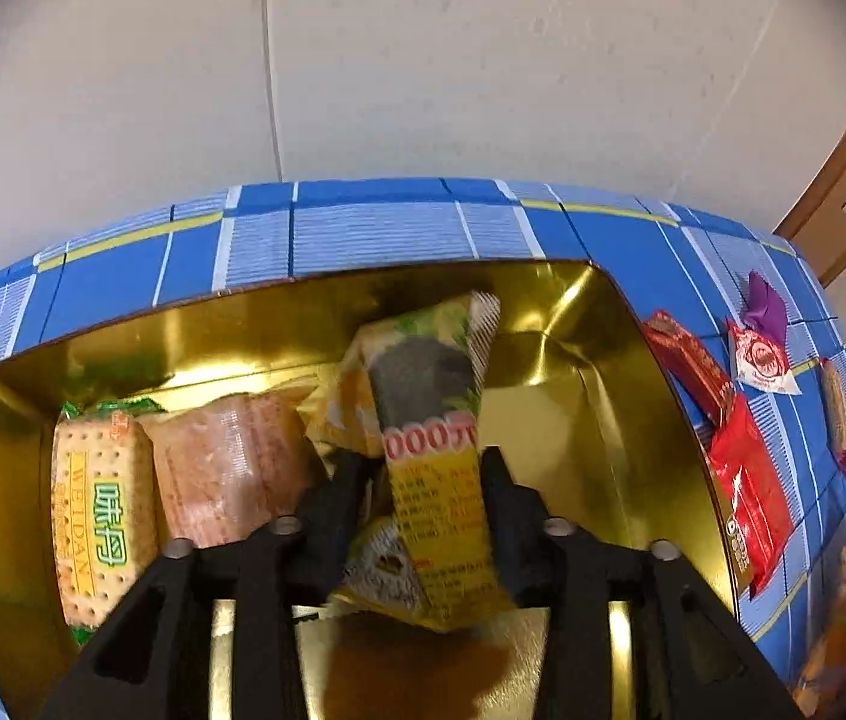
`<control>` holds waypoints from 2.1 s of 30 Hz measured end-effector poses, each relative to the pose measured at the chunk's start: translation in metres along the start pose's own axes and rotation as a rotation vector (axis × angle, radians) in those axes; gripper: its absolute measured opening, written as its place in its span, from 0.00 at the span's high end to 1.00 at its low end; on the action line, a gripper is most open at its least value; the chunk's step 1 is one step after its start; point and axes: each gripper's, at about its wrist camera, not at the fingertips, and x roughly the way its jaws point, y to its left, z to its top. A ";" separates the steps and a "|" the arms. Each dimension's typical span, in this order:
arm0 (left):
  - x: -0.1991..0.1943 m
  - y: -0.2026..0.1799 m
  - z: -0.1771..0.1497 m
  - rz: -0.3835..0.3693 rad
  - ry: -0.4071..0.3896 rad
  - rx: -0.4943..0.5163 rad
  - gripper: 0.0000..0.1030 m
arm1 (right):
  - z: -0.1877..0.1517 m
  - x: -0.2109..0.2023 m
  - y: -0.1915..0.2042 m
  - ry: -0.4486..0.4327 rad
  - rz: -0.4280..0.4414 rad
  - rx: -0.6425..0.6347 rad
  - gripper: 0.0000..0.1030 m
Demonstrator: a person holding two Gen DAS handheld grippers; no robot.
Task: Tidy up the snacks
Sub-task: 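Carry the yellow-and-black pack into the tray and open the left tool, then lower the nut bag into the tray beside the yellow-and-black pack and open the right tool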
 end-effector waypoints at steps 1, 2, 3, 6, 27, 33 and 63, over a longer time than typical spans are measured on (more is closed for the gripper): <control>-0.002 0.001 0.000 -0.004 -0.011 0.001 0.44 | 0.000 0.000 0.000 0.000 -0.003 -0.001 0.64; -0.006 0.000 -0.002 -0.009 -0.023 0.002 0.37 | 0.000 0.000 0.000 0.001 -0.003 0.001 0.64; -0.009 0.000 -0.004 -0.018 -0.035 0.007 0.35 | 0.001 0.000 0.000 0.001 -0.002 0.003 0.64; -0.017 -0.003 -0.011 -0.015 -0.044 0.009 0.30 | 0.001 0.000 0.000 -0.002 -0.005 0.008 0.64; -0.047 -0.002 -0.038 0.029 -0.076 -0.025 0.23 | -0.001 0.002 0.001 0.009 0.012 -0.018 0.64; -0.064 -0.011 -0.066 -0.013 -0.053 0.058 0.22 | -0.005 0.000 0.017 0.005 0.025 -0.093 0.64; -0.095 0.028 -0.098 -0.108 -0.090 0.094 0.13 | -0.010 0.059 0.298 0.274 0.192 -0.676 0.64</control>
